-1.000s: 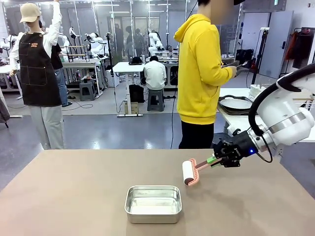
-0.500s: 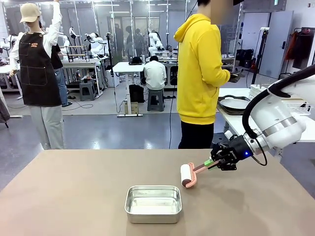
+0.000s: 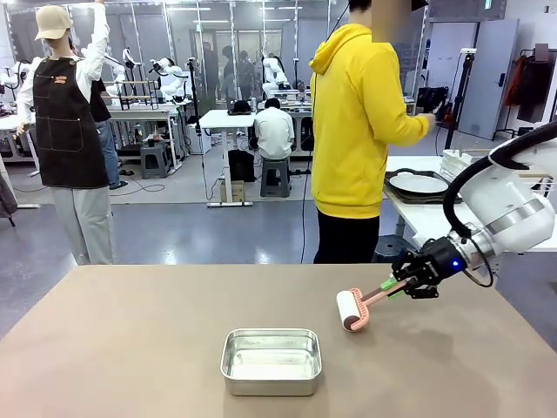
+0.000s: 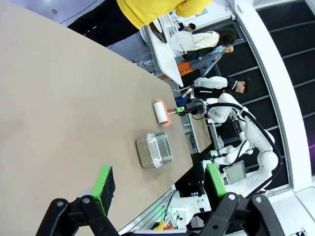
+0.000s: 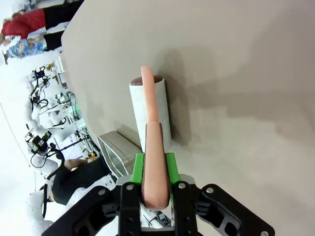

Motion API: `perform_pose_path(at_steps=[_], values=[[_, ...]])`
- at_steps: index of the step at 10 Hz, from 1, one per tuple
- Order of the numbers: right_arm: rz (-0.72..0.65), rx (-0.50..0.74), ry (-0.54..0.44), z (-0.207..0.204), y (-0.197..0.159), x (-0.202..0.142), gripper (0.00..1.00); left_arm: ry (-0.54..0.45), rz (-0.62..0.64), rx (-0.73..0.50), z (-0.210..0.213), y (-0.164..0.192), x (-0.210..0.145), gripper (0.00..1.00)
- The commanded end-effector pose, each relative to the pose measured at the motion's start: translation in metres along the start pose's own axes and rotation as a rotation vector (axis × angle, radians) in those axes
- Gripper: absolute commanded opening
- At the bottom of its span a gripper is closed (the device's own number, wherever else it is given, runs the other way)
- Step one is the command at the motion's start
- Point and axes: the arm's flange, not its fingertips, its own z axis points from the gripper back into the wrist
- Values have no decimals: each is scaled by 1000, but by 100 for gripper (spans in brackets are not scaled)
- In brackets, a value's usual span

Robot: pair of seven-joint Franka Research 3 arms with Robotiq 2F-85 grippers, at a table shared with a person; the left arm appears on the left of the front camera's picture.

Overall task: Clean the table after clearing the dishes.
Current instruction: When the right (or left) Handle tray is removed, use the right hand (or left hand) to clean the right (or left) side of the table with the Lint Roller.

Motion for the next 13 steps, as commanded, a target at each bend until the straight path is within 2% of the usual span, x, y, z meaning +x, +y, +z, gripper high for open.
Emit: perform_pose_path(at_steps=[1, 8, 13], values=[[-58, -86, -2, 14, -18, 12, 21, -13, -3, -19, 1, -3, -1, 93], [137, -269, -151, 39, -73, -24, 21, -13, -3, -19, 1, -3, -1, 93], [155, -434, -186, 70, -67, -50, 21, -13, -3, -19, 1, -3, -1, 93]])
